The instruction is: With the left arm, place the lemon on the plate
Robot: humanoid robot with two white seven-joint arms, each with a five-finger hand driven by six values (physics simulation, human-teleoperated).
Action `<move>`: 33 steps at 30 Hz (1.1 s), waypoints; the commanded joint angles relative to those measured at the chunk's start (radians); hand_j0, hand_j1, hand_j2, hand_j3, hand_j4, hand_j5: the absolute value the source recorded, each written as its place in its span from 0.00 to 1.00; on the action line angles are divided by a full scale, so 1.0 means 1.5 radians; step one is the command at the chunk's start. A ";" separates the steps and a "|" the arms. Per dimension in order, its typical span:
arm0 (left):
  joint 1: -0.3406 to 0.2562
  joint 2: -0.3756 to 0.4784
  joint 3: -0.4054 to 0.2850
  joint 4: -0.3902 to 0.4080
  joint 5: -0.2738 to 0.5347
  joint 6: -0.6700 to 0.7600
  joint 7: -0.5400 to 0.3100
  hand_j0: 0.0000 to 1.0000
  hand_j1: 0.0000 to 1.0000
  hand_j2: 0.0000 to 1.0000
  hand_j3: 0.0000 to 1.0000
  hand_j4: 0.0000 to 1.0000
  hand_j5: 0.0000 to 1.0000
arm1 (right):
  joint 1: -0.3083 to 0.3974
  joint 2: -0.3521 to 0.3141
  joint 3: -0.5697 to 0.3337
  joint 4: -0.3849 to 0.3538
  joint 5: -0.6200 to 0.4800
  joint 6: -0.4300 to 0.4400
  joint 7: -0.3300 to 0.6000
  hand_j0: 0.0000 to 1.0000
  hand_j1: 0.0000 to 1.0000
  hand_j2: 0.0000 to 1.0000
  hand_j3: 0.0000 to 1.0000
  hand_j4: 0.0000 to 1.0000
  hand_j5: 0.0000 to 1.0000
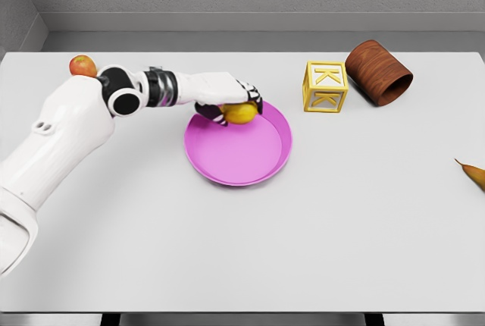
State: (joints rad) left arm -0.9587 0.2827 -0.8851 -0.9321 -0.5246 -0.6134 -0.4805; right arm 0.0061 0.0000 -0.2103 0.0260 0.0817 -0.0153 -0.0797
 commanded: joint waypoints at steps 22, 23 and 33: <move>0.018 0.123 0.195 0.085 0.076 0.002 0.002 1.00 1.00 1.00 1.00 1.00 1.00 | 0.000 0.000 0.000 0.000 0.000 0.000 0.001 1.00 1.00 1.00 1.00 1.00 1.00; 0.019 0.123 0.229 0.131 0.076 0.002 0.002 1.00 1.00 1.00 1.00 1.00 1.00 | 0.000 0.000 0.000 0.000 0.000 0.000 0.000 1.00 1.00 1.00 1.00 1.00 1.00; 0.074 0.154 0.251 0.150 0.143 0.002 0.001 1.00 1.00 1.00 1.00 1.00 1.00 | 0.000 0.000 0.000 0.000 0.001 0.000 0.000 1.00 1.00 1.00 1.00 1.00 1.00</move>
State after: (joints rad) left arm -0.8483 0.5066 -0.5246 -0.7124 -0.3273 -0.6133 -0.4788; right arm 0.0061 0.0000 -0.2102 0.0260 0.0817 -0.0153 -0.0795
